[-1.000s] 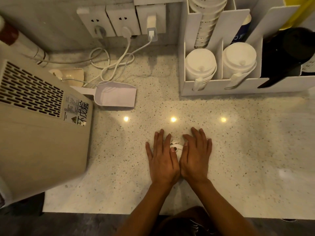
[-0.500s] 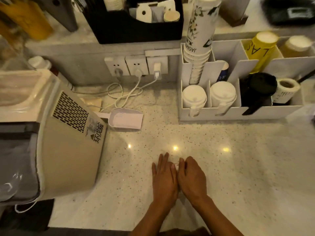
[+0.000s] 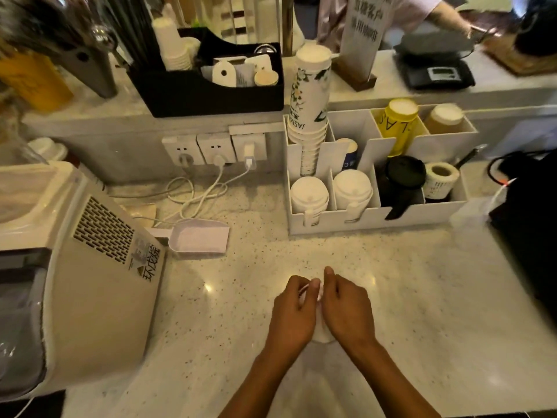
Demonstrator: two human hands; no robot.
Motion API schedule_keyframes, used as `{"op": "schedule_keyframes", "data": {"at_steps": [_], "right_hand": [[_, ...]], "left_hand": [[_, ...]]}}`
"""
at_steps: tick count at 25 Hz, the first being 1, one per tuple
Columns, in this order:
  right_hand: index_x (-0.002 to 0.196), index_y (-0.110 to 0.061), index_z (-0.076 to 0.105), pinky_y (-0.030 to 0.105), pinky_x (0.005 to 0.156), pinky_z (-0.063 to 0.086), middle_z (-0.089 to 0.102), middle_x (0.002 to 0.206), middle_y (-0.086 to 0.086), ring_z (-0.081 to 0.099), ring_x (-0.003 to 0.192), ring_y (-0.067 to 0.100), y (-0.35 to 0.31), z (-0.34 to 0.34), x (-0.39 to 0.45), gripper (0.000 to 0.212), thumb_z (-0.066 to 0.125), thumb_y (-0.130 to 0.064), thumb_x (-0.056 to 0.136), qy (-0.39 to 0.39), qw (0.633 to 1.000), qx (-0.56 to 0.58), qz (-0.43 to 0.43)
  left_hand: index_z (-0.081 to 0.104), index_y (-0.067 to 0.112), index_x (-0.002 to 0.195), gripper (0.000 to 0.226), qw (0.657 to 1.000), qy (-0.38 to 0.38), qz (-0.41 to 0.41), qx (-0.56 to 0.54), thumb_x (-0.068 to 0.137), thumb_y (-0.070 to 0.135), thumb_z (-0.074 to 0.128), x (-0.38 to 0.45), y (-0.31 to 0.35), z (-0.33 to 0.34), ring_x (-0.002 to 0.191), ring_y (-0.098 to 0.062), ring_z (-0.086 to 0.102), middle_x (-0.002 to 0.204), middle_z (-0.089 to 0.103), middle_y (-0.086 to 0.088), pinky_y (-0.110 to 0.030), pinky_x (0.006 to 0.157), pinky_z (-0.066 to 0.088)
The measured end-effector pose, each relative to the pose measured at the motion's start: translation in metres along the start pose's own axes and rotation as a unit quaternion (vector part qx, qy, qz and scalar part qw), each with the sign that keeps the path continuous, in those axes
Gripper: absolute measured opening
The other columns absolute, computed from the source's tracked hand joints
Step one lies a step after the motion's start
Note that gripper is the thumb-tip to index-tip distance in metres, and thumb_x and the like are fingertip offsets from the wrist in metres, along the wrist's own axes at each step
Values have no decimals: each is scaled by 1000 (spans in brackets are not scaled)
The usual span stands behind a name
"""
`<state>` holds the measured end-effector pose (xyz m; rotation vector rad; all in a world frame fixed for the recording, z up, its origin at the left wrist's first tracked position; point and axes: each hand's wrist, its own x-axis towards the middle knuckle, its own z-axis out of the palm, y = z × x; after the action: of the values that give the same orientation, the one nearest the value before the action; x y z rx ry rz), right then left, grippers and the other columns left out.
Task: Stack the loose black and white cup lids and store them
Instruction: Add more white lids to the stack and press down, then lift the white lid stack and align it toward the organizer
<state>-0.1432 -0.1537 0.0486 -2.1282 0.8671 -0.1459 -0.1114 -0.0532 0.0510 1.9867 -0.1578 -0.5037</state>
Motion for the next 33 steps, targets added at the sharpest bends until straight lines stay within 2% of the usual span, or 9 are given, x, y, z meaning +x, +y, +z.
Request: {"op": "schedule_keyframes", "data": {"at_steps": [3,7,13,16,20,23,28,31,33], "right_hand": [[59,-27,54,11,50,33,59,56,-11,59,55,3,0,-39,15,54,31,-47,103,53,998,31,-7],[65,-29,58,13,55,39,57,60,-18,59,58,5,12,-80,21,50,30,-50,101,73,996,42,-22],[67,-35,59,7,55,38,61,63,-22,64,60,2,51,-129,18,55,23,-69,90,59,994,78,-43],[62,-31,59,5,48,40,62,59,-19,64,66,-8,71,-147,25,58,21,-67,89,73,989,126,-28],[57,-28,55,9,50,43,58,52,-18,65,57,2,90,-165,32,55,27,-61,90,84,982,167,-7],[56,-26,54,16,50,48,57,50,-16,66,60,3,95,-179,41,54,29,-56,93,82,978,189,-15],[64,-28,52,22,62,47,55,67,-14,58,63,10,93,-198,65,47,32,-45,103,121,973,195,16],[87,-22,60,34,79,54,60,91,1,59,84,16,90,-206,77,43,29,-48,104,117,969,207,68],[98,-21,60,34,80,54,60,99,2,59,84,15,89,-211,83,45,28,-51,103,114,961,228,107]], "left_hand": [[71,24,103,26,993,-46,-32,-103,96,47,59,1,37,2,92,-11,71,99,76,6,-34,85,59],[75,20,102,30,975,-114,-73,-179,94,46,63,-12,67,24,88,-17,75,95,79,0,-30,76,61],[75,22,94,30,982,-105,-28,-152,95,48,60,-38,95,82,86,-18,75,90,77,0,-34,79,60],[75,23,95,33,987,-98,-12,-124,93,52,59,-41,106,107,86,-18,75,91,77,1,-28,76,59],[76,22,94,36,986,-106,-9,-130,88,54,61,-42,116,131,83,-14,75,91,78,1,-20,68,54],[77,25,98,40,984,-93,-14,-149,82,59,64,-42,123,146,87,-15,76,95,79,1,-26,73,59],[73,29,114,44,972,-110,-26,-208,75,50,78,-38,134,158,101,-17,74,111,77,4,-32,83,61],[68,30,121,43,973,-121,-27,-194,81,33,82,-39,135,168,106,-15,73,114,76,6,-34,89,60],[67,28,120,37,976,-103,-30,-190,85,27,79,-40,137,174,106,-15,73,113,77,6,-37,94,59]]}}
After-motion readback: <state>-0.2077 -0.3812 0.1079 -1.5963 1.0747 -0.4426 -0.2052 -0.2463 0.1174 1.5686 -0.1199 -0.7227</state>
